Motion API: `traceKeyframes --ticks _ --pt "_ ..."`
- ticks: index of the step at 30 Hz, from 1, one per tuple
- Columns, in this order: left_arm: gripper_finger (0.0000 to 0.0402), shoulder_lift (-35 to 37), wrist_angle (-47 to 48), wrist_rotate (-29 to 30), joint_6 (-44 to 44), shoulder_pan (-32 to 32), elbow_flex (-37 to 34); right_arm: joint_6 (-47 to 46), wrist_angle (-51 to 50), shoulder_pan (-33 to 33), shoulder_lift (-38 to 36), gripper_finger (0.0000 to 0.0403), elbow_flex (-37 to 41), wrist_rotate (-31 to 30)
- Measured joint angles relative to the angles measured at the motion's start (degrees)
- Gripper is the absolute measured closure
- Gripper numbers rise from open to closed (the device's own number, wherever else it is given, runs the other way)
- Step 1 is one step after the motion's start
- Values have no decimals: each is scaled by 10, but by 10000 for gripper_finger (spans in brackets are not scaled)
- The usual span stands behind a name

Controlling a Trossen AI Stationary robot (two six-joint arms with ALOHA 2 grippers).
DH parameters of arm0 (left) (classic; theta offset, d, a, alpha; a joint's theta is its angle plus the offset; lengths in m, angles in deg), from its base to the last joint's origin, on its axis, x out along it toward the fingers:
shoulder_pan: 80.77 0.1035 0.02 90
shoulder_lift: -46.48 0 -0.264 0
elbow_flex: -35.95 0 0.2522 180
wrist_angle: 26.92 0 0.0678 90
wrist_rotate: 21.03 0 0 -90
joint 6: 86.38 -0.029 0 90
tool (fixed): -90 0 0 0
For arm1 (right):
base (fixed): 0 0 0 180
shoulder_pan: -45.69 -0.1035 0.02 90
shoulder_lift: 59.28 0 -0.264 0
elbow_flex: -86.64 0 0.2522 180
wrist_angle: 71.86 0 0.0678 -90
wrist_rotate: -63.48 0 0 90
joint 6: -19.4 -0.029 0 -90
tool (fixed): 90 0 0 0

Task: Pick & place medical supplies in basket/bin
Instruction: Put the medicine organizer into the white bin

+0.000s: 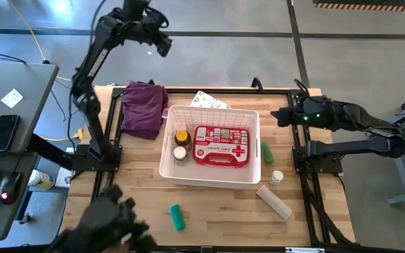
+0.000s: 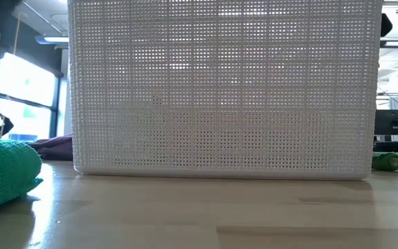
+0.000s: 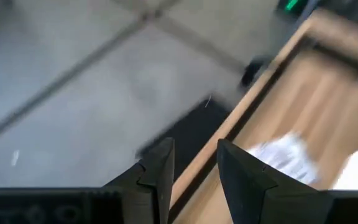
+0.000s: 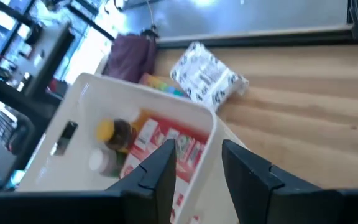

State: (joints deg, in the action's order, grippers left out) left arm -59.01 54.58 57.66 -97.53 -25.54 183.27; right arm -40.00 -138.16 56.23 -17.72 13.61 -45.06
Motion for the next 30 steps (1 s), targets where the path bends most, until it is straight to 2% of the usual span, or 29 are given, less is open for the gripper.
traceKeyframes --ticks 4,7,10,13,17,21,23,25,26,30 --pt "255 -43 43 9 -49 24 -2 -14 9 0 3 281 0 6" --pt "262 -58 44 13 -51 34 0 -15 10 0 6 281 0 18" --pt "275 -79 53 48 -54 44 0 -6 9 0 11 281 1 24" --pt "296 -113 126 72 -65 53 0 15 9 0 16 281 1 24" --pt "332 -154 218 67 -66 51 -1 35 9 0 19 281 2 31" --pt "379 -157 222 56 -53 36 -12 64 9 -1 19 281 2 59" --pt "381 -158 223 55 -60 24 -13 80 9 -1 19 281 2 70" --pt "369 -156 220 61 -78 7 -22 93 9 -1 19 281 2 76" --pt "351 -155 224 76 -91 -2 -32 98 9 -1 19 281 2 79" --pt "237 -155 222 144 -107 -24 -73 108 9 -1 19 281 2 106"
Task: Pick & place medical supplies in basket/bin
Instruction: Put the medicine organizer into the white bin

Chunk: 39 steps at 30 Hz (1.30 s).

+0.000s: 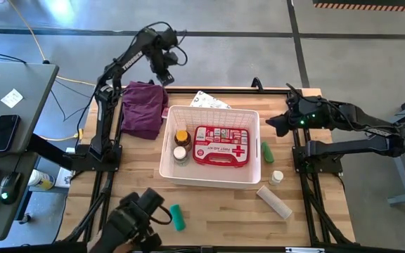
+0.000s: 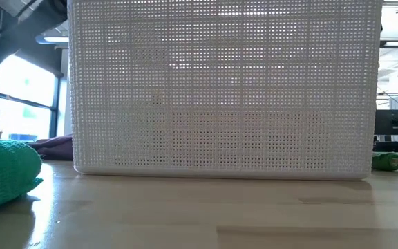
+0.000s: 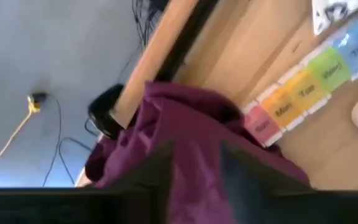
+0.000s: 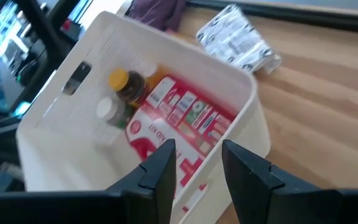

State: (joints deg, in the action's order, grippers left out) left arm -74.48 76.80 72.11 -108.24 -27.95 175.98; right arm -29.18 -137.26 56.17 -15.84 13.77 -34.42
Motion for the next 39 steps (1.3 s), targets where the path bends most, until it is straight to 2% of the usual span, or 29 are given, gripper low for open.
traceKeyframes --ticks 1,3,6,8,12,17,20,23,28,33,39 --pt "210 7 0 -6 6 -1 -13 1 0 0 0 281 0 9" --pt "169 28 -1 -52 21 0 -43 2 0 0 0 281 0 27" --pt "145 64 -1 -78 24 1 -107 -1 0 0 0 281 0 39" --pt "149 93 -20 -85 10 0 -162 -2 0 0 0 281 0 39" --pt "184 185 -83 -105 -18 -5 -287 14 -1 0 0 281 0 38" --pt "218 280 -196 -76 -137 -32 -435 25 -6 0 0 281 0 43" --pt "214 314 -246 -74 -183 -38 -504 26 -16 0 0 281 0 56" --pt "185 326 -298 -74 -202 -37 -562 23 -27 0 0 281 0 66" --pt "111 327 -395 -77 -201 -38 -617 6 -26 0 0 281 0 73" --pt "43 327 -453 -121 -203 -47 -631 -17 -26 0 0 281 0 72" --pt "25 310 -485 -146 -235 -45 -643 -43 -26 0 0 281 0 65"
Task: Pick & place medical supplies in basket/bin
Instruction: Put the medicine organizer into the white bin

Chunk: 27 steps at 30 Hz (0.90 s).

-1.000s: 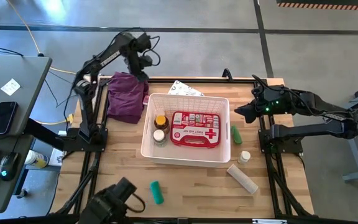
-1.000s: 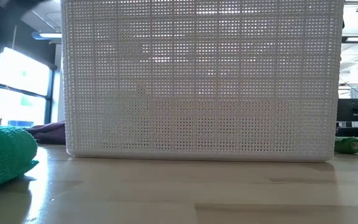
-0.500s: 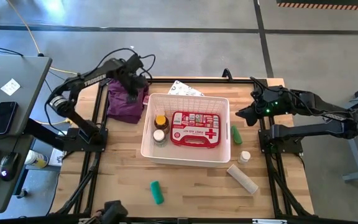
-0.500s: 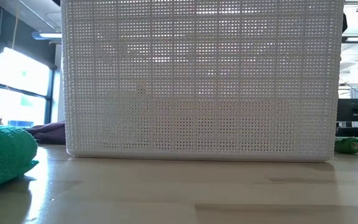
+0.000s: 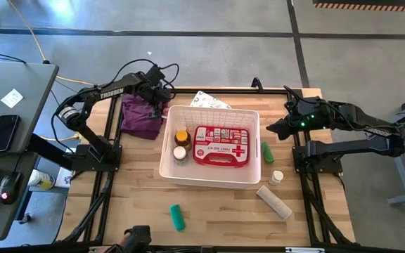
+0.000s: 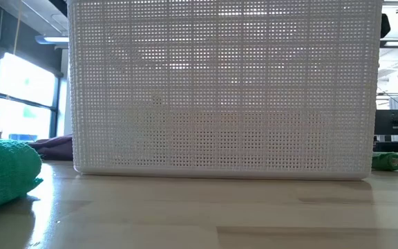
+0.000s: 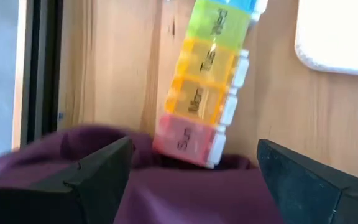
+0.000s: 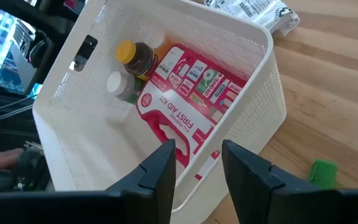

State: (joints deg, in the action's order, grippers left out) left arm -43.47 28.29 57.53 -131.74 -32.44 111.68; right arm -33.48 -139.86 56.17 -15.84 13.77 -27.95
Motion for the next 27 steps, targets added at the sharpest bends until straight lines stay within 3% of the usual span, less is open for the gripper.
traceKeyframes --ticks 8,27 --pt "32 -28 -48 -47 -33 -7 0 -26 0 0 0 281 0 -19" --pt "12 -86 -61 -21 -52 -14 -23 -39 0 0 1 281 0 -20"
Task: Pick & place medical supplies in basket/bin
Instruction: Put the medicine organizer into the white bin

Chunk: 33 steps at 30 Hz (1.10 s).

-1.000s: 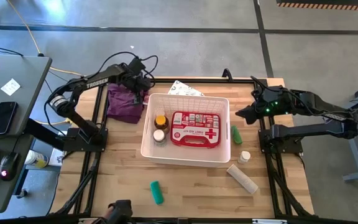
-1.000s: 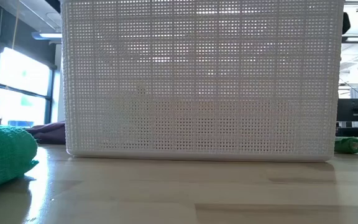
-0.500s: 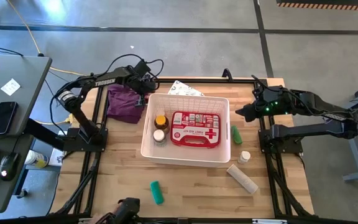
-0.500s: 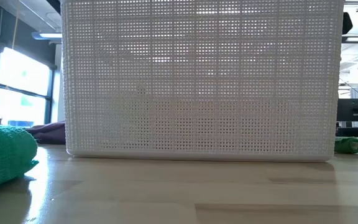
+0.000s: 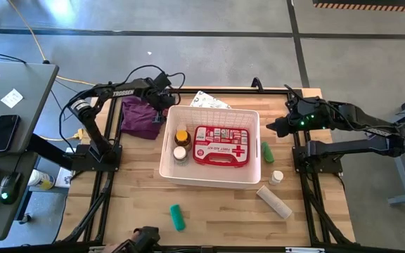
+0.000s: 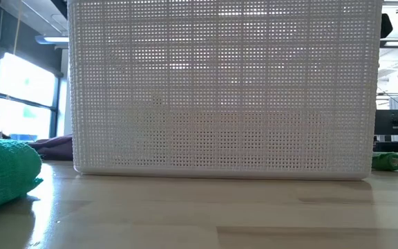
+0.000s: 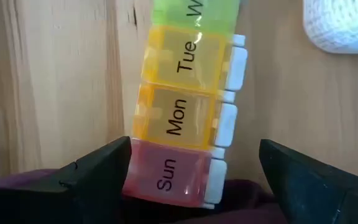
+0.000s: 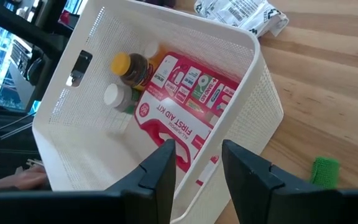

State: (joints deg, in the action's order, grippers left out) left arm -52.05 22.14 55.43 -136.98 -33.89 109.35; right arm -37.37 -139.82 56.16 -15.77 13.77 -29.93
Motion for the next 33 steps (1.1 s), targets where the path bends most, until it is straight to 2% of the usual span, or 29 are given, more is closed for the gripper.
traceKeyframes --ticks 4,15,21,25,31,33 --pt "10 -1 -33 41 9 -14 -8 0 0 0 0 281 0 2" --pt "9 -15 -52 41 14 -34 -10 2 0 0 0 281 0 2" --pt "12 -37 -55 75 26 -34 -7 0 0 0 0 281 0 6" --pt "38 -38 -50 65 48 -34 -8 1 0 0 0 281 0 7" --pt "114 -40 -32 70 58 -35 2 6 -9 0 0 281 0 3" --pt "115 -42 -31 73 59 -34 11 11 -12 0 0 281 0 2"
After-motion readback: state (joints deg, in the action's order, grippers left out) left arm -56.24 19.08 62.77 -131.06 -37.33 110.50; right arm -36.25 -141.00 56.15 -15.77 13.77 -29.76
